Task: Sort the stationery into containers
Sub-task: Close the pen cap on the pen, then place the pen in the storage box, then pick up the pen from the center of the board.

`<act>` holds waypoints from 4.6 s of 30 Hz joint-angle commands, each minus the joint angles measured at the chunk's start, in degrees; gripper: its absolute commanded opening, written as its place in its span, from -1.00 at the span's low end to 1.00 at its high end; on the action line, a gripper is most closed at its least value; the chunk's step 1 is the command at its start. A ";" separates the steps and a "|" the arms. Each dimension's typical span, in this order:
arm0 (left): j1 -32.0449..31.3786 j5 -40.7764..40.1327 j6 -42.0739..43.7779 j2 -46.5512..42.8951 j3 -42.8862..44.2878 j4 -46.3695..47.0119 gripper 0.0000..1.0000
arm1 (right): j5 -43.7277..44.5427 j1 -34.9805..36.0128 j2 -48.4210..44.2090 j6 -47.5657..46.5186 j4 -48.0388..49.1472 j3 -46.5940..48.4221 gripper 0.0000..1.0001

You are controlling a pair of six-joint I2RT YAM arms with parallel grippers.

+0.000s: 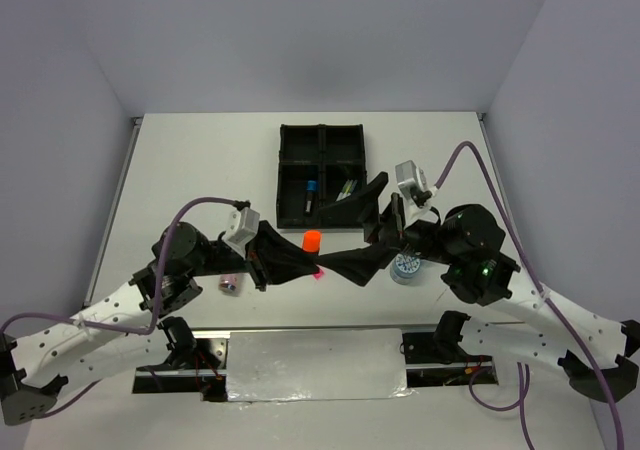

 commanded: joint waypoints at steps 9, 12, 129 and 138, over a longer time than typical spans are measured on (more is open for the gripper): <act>-0.12 4.00 0.95 2.72 1.19 3.85 -1.00 | 1.78 0.07 2.66 -0.25 0.89 2.73 0.91; -0.12 3.39 1.03 2.99 1.28 3.59 -1.00 | 0.38 -0.01 3.37 -0.34 1.68 2.47 0.67; 6.39 -52.16 -13.91 35.50 4.01 -39.83 0.76 | 23.84 -14.69 -0.59 13.55 -36.20 0.71 0.94; 7.97 -55.41 -13.55 42.09 4.54 -38.07 0.65 | 23.92 -14.78 -0.15 13.72 -35.50 -0.69 0.94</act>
